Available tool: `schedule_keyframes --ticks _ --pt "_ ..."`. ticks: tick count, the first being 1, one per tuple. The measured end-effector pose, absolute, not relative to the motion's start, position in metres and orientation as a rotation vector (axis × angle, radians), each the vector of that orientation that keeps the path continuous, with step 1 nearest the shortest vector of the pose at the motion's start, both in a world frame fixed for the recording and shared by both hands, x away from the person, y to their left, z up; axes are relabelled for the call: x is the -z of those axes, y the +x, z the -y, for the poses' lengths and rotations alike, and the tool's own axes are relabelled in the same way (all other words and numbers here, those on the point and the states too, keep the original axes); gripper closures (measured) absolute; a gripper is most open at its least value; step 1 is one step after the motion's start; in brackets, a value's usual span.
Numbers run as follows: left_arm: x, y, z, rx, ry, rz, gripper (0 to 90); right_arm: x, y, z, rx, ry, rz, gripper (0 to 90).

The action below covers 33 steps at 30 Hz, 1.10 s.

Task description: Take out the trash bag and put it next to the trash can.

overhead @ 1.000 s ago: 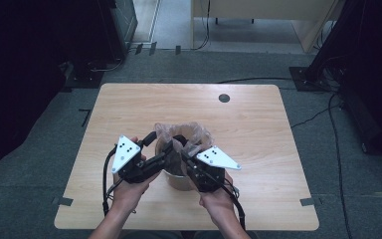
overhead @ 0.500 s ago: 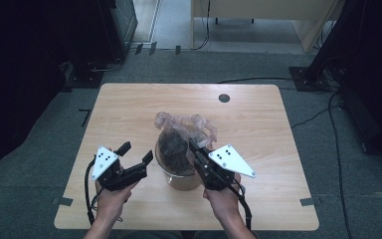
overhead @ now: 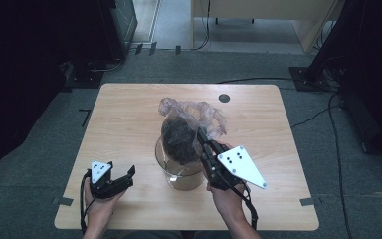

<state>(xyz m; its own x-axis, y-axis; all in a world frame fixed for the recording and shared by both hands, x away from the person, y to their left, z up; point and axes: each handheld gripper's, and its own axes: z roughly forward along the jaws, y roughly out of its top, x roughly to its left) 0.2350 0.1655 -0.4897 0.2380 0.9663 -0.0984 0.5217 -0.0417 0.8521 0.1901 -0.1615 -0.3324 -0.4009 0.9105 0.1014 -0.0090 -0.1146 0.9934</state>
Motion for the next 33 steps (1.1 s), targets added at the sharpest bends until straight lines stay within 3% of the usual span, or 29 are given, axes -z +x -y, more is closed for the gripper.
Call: schedule_keyframes --ticks 10,33 --pt "0.520 0.239 -0.188 -0.681 1.787 -1.498 16.0 0.326 0.190 0.181 -1.544 1.070 -1.306 90.0" --pt "0.525 0.243 -0.185 -0.681 1.863 -1.508 16.1 0.334 0.198 0.250 -1.393 1.215 -1.165 90.0"
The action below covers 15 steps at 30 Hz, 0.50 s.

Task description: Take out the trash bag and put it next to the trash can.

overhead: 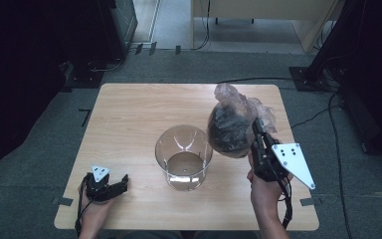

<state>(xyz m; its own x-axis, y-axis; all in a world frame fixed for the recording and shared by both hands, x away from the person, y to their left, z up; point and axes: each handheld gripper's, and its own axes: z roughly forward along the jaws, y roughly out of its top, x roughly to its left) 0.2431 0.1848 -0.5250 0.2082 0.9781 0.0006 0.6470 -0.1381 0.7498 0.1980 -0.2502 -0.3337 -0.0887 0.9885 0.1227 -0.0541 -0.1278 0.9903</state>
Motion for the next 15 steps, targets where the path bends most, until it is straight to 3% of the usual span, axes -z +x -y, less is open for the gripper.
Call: schedule_keyframes --ticks 15 --pt "0.525 0.244 -0.185 -0.680 1.861 -1.508 16.1 0.391 0.243 0.251 -1.298 1.386 -1.287 90.0"
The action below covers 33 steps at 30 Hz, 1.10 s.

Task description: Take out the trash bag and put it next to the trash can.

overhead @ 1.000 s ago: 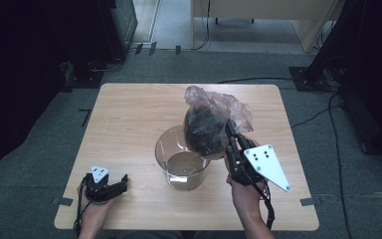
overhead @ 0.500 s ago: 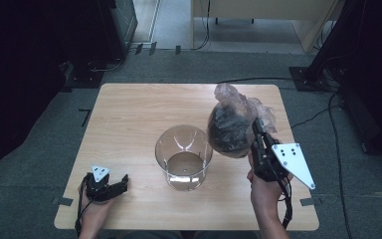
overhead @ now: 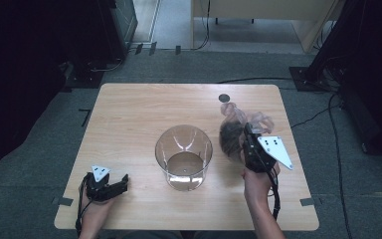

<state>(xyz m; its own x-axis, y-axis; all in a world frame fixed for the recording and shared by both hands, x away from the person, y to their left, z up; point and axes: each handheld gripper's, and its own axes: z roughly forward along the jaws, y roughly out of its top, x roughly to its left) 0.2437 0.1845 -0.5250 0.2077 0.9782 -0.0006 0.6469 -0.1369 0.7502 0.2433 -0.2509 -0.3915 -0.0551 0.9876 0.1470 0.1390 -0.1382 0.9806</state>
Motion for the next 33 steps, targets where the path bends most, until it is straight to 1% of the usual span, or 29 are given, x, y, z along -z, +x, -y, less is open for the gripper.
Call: schedule_keyframes --ticks 5,8,12,13,14,15,16,17,18,20,21,22,23,26,28,33 --pt "0.525 0.244 -0.185 -0.680 1.861 -1.508 16.1 0.399 0.251 0.243 -1.349 1.327 -1.362 90.0" --pt "0.525 0.244 -0.184 -0.681 1.860 -1.509 16.1 0.411 0.255 0.243 -1.384 1.337 -1.430 89.6" --pt "0.525 0.244 -0.185 -0.681 1.862 -1.508 16.1 0.427 0.256 0.246 -1.385 1.356 -1.499 79.7" --pt "0.525 0.244 -0.185 -0.681 1.862 -1.508 16.1 0.427 0.256 0.246 -1.385 1.356 -1.499 79.7" --pt "0.525 0.244 -0.185 -0.681 1.862 -1.508 16.1 0.431 0.254 0.247 -1.385 1.360 -1.510 76.1" --pt "0.525 0.244 -0.185 -0.681 1.862 -1.508 16.1 0.437 0.251 0.250 -1.414 1.369 -1.541 67.5" --pt "0.525 0.244 -0.185 -0.681 1.862 -1.508 16.1 0.437 0.251 0.250 -1.414 1.369 -1.541 67.5" --pt "0.525 0.244 -0.185 -0.681 1.862 -1.508 16.1 0.439 0.249 0.251 -1.419 1.372 -1.558 62.7" --pt "0.525 0.244 -0.185 -0.681 1.863 -1.508 16.1 0.443 0.246 0.252 -1.414 1.376 -1.592 51.5" --pt "0.525 0.243 -0.185 -0.681 1.863 -1.509 16.1 0.445 0.243 0.253 -1.395 1.399 -1.620 41.4" --pt "0.525 0.243 -0.185 -0.681 1.863 -1.509 16.1 0.445 0.243 0.253 -1.395 1.399 -1.620 41.4" --pt "0.525 0.243 -0.184 -0.681 1.861 -1.510 16.1 0.447 0.241 0.254 -1.387 1.411 -1.640 35.2" --pt "0.525 0.243 -0.184 -0.682 1.861 -1.509 16.1 0.448 0.239 0.254 -1.376 1.416 -1.676 26.6" --pt "0.525 0.243 -0.184 -0.681 1.862 -1.510 16.1 0.452 0.234 0.256 -1.366 1.427 -1.729 16.1" --pt "0.525 0.243 -0.184 -0.681 1.861 -1.510 16.1 0.453 0.233 0.256 -1.356 1.431 -1.738 15.9" --pt "0.525 0.243 -0.184 -0.681 1.861 -1.510 16.1 0.460 0.227 0.257 -1.304 1.415 -1.787 11.0"
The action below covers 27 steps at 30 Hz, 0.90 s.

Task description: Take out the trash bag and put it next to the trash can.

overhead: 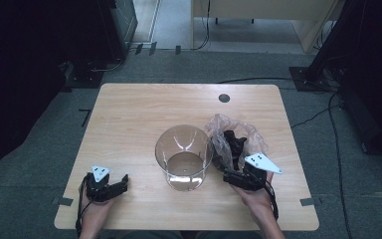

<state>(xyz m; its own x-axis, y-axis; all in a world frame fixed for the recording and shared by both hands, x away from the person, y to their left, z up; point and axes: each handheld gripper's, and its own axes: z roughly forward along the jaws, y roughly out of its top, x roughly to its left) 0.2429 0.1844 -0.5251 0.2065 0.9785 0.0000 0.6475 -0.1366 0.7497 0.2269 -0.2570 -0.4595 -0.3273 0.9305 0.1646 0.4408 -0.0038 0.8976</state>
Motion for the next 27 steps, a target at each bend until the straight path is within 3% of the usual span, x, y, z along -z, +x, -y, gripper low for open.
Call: schedule_keyframes --ticks 9,27 --pt "0.525 0.243 -0.184 -0.681 1.861 -1.509 16.1 0.469 0.220 0.264 -1.280 1.417 -1.848 0.2" --pt "0.525 0.243 -0.184 -0.681 1.861 -1.510 16.1 0.484 0.206 0.278 -1.186 1.396 -1.940 2.5"
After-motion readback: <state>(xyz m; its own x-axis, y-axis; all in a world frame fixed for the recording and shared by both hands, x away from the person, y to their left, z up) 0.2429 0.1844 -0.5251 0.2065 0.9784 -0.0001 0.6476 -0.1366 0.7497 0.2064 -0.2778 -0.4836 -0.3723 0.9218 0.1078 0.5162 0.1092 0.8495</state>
